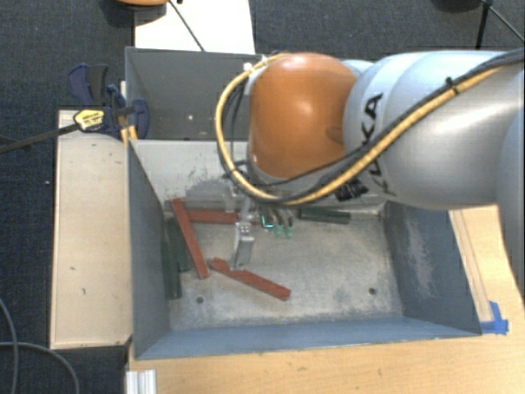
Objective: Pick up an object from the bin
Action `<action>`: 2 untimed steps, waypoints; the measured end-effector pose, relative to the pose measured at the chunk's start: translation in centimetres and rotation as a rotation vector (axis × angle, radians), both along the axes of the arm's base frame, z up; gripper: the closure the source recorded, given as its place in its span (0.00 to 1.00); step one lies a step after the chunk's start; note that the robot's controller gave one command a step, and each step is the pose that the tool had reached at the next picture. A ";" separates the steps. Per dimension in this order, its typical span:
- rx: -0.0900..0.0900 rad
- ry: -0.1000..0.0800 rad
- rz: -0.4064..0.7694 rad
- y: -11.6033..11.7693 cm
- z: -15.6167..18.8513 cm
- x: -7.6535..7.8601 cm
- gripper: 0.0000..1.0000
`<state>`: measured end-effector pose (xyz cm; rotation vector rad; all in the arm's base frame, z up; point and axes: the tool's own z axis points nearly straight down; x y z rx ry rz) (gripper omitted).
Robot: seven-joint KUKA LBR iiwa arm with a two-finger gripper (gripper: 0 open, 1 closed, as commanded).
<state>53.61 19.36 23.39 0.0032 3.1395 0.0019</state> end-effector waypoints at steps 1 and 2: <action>0.004 -0.009 -0.003 -0.3 -0.6 -0.1 0.00; 0.000 -0.003 0.091 -0.3 -5.6 3.1 0.00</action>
Offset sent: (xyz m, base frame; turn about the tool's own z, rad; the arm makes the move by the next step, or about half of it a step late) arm 0.0497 0.0053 -0.0772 -0.1422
